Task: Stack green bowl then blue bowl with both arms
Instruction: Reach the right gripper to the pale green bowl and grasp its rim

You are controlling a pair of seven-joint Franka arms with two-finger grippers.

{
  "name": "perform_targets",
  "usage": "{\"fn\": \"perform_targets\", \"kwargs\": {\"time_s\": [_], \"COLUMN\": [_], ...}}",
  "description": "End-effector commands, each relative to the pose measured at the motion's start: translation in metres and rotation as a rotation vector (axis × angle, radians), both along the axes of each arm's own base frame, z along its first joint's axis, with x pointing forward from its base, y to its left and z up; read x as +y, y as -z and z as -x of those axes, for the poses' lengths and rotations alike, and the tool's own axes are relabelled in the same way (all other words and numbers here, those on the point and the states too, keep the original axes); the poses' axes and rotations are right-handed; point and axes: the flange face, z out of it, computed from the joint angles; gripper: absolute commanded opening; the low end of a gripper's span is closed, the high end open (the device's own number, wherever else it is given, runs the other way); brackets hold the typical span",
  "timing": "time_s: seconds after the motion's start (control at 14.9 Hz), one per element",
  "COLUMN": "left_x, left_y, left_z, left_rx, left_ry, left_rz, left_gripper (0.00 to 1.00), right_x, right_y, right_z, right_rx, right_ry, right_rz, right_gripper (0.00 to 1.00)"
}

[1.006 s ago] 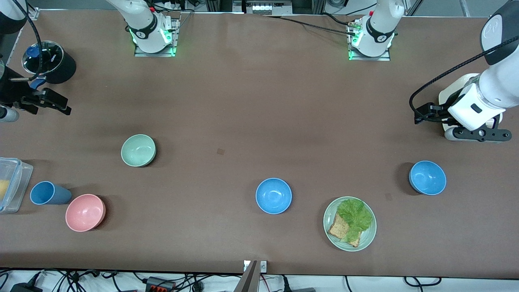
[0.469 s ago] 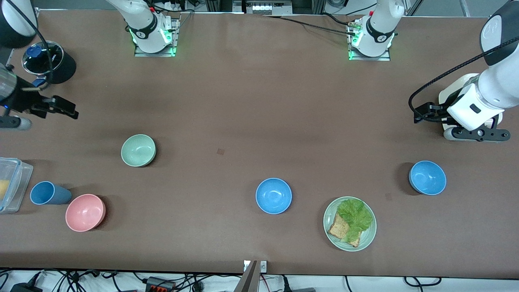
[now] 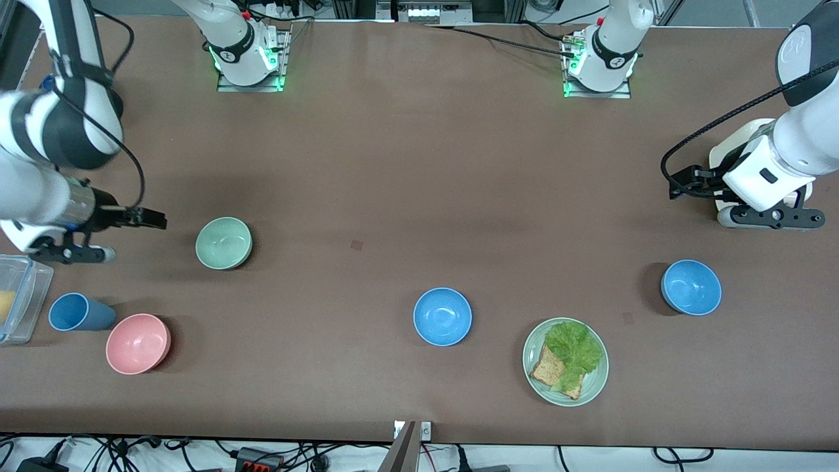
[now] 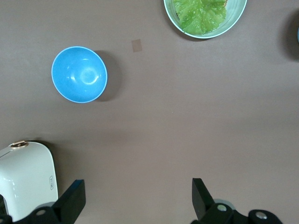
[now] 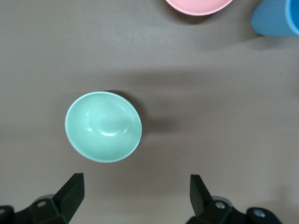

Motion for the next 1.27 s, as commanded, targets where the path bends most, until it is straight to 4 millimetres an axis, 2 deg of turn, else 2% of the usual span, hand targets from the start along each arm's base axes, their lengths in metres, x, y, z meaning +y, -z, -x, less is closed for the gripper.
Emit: {"fn": "perform_targets", "kwargs": {"time_s": [0.0,0.2,0.47,0.67,0.74,0.87,1.01,1.07,1.21], "left_x": [0.002,0.000,-0.002,-0.003,-0.002,-0.002,0.000,-0.001,-0.001], "left_y": [-0.003,-0.003,-0.005,-0.005,-0.006,-0.005,-0.006,-0.006,-0.006], "left_z": [0.005,0.005,0.006,0.006,0.007,0.009,0.008,0.008,0.008], "left_rx": [0.011,0.012,0.016,0.018,0.021,0.035,0.032,0.032,0.034], "left_ry": [0.019,0.022,0.017,0.015,0.014,0.014,0.012,0.015,0.017], "left_rz": [-0.006,-0.006,-0.005,0.008,0.008,0.008,0.008,0.008,0.008], "left_gripper": [1.00,1.00,1.00,1.00,1.00,1.00,1.00,1.00,1.00], "right_x": [0.001,0.000,0.002,0.004,0.003,0.005,0.006,0.006,0.009], "right_y": [0.037,0.082,0.126,0.147,0.155,0.169,0.173,0.172,0.179], "right_z": [-0.003,-0.002,0.002,0.002,0.004,0.006,0.007,0.006,0.009], "right_rx": [0.017,0.046,0.113,0.125,0.137,0.156,0.165,0.164,0.183], "right_ry": [0.011,0.012,0.014,0.018,0.029,0.032,0.037,0.053,0.071], "right_rz": [0.020,0.025,0.025,0.021,0.022,0.025,0.025,0.029,0.034], "right_gripper": [1.00,1.00,1.00,1.00,0.96,0.81,0.66,0.56,0.29]}}
